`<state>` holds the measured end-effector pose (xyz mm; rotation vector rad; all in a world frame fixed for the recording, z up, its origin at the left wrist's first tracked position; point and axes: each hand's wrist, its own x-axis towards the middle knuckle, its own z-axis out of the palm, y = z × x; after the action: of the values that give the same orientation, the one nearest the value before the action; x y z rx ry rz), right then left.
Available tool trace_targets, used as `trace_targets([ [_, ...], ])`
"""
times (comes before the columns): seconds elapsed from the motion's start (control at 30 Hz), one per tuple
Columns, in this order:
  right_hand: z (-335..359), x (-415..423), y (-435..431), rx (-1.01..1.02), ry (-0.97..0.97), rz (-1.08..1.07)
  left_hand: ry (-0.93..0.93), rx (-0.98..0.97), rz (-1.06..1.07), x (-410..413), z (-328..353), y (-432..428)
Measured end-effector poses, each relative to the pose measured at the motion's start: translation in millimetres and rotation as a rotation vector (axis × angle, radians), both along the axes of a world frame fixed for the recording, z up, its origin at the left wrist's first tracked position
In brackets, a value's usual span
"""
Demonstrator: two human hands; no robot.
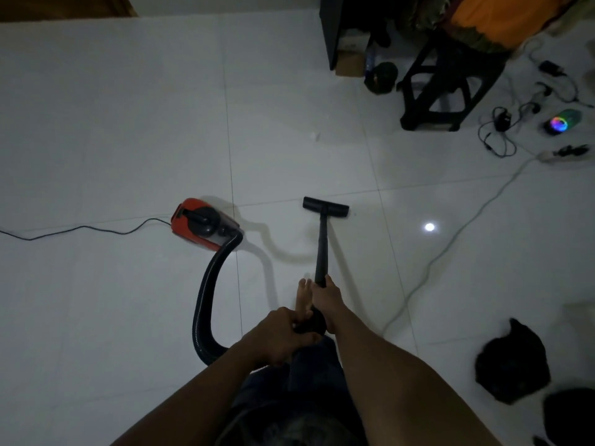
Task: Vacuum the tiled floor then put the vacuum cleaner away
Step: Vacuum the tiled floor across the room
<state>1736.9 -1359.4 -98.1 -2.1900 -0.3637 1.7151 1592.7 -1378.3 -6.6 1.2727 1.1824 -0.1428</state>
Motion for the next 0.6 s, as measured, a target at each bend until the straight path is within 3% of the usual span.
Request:
trace_targets([
  [0.3, -18, 29, -17, -0.009, 0.031, -0.013, 0.028, 0.025, -0.087, 28, -13, -15],
  [0.6, -27, 91, 42, -0.002, 0.044, 0.065, -0.012, -0.06, 0.035, 88, -29, 34],
])
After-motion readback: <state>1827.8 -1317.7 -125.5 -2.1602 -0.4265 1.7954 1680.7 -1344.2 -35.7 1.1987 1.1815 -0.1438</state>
